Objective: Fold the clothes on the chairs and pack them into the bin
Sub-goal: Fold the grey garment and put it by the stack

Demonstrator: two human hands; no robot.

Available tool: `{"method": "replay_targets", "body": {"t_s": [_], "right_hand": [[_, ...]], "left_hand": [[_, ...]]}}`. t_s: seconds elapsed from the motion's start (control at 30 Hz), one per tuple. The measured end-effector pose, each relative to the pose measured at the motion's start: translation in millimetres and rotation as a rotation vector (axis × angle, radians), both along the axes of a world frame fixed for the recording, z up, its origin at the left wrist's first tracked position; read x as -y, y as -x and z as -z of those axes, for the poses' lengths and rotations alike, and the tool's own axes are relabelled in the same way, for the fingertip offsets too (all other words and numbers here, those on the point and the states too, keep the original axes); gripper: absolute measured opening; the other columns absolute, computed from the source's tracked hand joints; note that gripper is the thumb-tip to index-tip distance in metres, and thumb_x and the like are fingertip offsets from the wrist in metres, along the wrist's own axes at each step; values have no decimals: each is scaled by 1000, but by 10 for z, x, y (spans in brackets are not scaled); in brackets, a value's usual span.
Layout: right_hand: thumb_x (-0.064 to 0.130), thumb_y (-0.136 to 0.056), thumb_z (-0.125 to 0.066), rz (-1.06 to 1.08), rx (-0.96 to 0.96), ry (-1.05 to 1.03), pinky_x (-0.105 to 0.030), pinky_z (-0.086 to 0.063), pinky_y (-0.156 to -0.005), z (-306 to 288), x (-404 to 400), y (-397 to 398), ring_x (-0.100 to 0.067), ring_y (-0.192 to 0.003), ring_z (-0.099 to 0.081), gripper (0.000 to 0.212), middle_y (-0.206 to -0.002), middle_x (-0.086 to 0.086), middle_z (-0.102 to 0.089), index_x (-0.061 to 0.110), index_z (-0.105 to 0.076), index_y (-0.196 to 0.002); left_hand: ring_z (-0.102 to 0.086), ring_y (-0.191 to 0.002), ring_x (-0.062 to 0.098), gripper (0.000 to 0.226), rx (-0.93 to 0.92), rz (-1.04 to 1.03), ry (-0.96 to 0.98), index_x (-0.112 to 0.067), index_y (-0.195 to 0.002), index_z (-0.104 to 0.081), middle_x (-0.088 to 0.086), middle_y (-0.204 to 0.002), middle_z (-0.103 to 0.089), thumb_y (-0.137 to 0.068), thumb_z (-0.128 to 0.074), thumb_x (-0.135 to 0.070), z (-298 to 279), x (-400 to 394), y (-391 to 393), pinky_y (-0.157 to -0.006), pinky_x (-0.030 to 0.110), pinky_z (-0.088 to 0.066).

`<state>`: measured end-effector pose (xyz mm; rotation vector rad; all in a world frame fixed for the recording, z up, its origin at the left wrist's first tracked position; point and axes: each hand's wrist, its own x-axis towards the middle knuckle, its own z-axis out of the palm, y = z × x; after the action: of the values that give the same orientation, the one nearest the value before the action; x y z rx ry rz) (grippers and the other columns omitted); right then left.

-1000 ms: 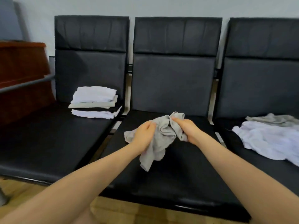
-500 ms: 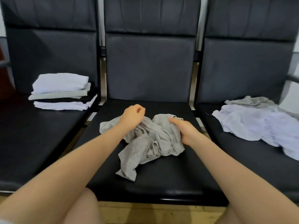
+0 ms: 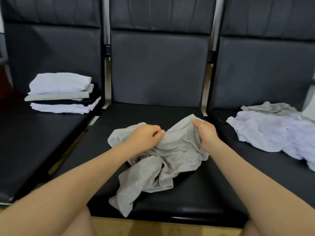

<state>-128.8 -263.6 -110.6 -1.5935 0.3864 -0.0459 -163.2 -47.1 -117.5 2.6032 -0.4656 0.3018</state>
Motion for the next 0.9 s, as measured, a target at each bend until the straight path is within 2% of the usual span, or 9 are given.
{"method": "replay_targets", "body": {"t_s": [0.1,0.17,0.23,0.37,0.5,0.6,0.67,0.77,0.9], "right_hand": [[30,-92,-60,-63,104,79,-38,-46,-93,-56,41,82,-19,-103,-58,8,-105,3,-64,24,-65,-94],[29,-93,-59,-98,150,121,-34,-47,-86,-68,119,133,-16,-98,-58,8,-101,3,-65,24,-65,-90],[29,-93,-59,-129,169,183,-29,-46,-75,-57,187,179,-14,-93,-59,10,-97,3,-65,25,-65,-88],[28,-94,-59,-128,153,256,-24,-44,-67,-3,332,222,-12,-88,-59,8,-95,2,-65,25,-65,-89],[25,-93,-60,-99,140,239,-24,-45,-67,32,429,231,-14,-84,-59,11,-99,-11,-66,16,-67,-92],[19,-92,-60,-55,140,164,-27,-43,-66,-19,406,212,-20,-80,-52,36,-106,-31,-61,-13,-58,-108],[17,-91,-60,-42,145,118,-29,-42,-69,-93,323,185,-22,-81,-49,28,-89,-26,-58,-10,-62,-98],[22,-91,-62,-30,155,15,-32,-48,-76,-263,122,129,-21,-83,-58,16,-85,-4,-63,11,-62,-80],[30,-91,-60,-63,250,112,-36,-50,-80,-402,-221,182,-18,-86,-58,22,-89,-9,-65,10,-68,-91]], "left_hand": [[-56,-73,13,26,-192,-130,57,-23,-76,-55,-11,-73,-56,-96,-47,-38,-20,-5,-91,-55,23,-34],[-57,-88,14,25,-322,-248,37,-24,-101,-57,-8,-98,-61,-93,-50,-46,22,7,-171,-65,26,-39],[-56,-102,17,43,-387,-253,-90,-25,-120,-55,-3,-114,-60,-88,-50,-54,90,20,-240,-80,30,-43],[-53,-80,13,16,-275,-137,-100,-30,-93,-60,-8,-84,-58,-86,-57,-44,200,125,-349,-68,27,-41],[-54,-70,14,13,-273,-214,316,-18,-90,-64,-7,-71,-56,-89,-60,-30,177,119,-417,-61,26,-41],[-55,-68,17,17,-223,-358,791,-13,-81,-67,1,-72,-61,-89,-63,-28,-14,-95,-453,-62,28,-43],[-57,-69,13,18,-182,-406,1010,-21,-74,-68,-2,-72,-65,-89,-64,-30,-137,-254,-430,-61,25,-45],[-58,-68,10,18,-43,-441,1137,-22,-72,-68,-3,-72,-66,-88,-65,-30,-236,-429,-338,-66,25,-48],[-55,-65,9,20,106,-460,1141,-24,-71,-67,-6,-68,-63,-89,-63,-31,-351,-600,-143,-69,28,-49]]}}
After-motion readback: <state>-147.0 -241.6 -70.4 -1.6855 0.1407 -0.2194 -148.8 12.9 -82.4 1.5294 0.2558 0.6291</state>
